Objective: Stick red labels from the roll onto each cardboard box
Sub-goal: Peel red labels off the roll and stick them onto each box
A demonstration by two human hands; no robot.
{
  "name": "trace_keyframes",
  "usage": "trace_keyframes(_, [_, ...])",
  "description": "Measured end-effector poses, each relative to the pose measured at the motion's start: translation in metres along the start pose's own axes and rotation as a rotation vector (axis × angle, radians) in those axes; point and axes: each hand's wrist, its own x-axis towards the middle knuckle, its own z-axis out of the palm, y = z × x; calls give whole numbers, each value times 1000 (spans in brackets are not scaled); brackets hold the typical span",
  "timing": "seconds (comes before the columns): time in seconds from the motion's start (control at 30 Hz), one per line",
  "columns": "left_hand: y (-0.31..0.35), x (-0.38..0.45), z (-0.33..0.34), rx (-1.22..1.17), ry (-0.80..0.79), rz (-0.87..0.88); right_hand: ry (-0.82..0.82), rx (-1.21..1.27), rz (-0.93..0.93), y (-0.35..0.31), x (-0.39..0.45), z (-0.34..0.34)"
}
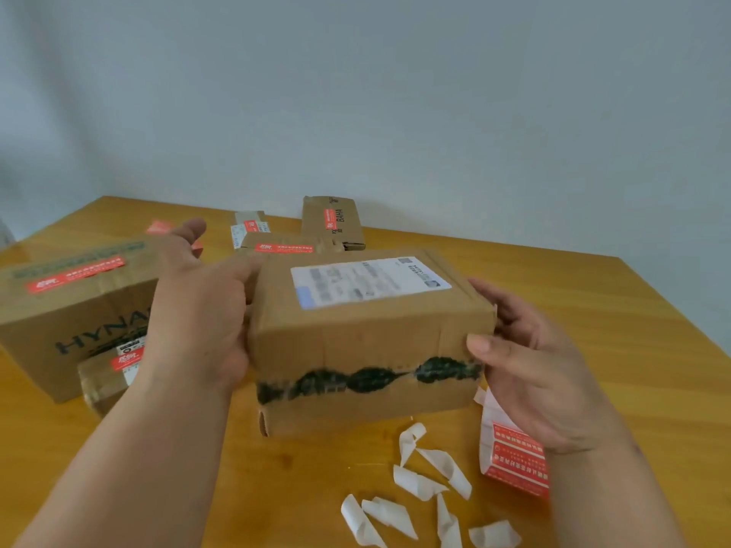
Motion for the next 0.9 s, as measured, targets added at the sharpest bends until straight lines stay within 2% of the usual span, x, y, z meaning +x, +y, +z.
trace_keyframes(0.1, [2, -5, 1, -158, -183, 28, 264, -55, 55, -4, 6, 7])
trace_keyframes(0.17, [-3, -8, -2, -133, -286, 40, 434, -119, 105, -3, 12, 9])
trace_keyframes(0.23, [-9, -11, -2, -46, -326, 44, 507, -199, 132, -2, 17, 11])
trace_keyframes(0.33, [-20, -10, -3, 38, -278, 46, 449, -232, 153, -2, 19, 16])
trace_keyframes(0.43, [-28, -9, -3, 377, -183, 178, 365, -314, 161, 3, 21, 19])
trace_keyframes(0.63, [-25, -12, 6, 712, -158, 427, 407, -674, 127, 2, 33, 27])
trace_keyframes(0.73, [-24, -13, 9, 810, -158, 408, 407, -884, 121, -2, 36, 29])
trace_keyframes(0.9, [-17, -19, 11, 805, -189, 464, 418, -931, 134, 0, 36, 28])
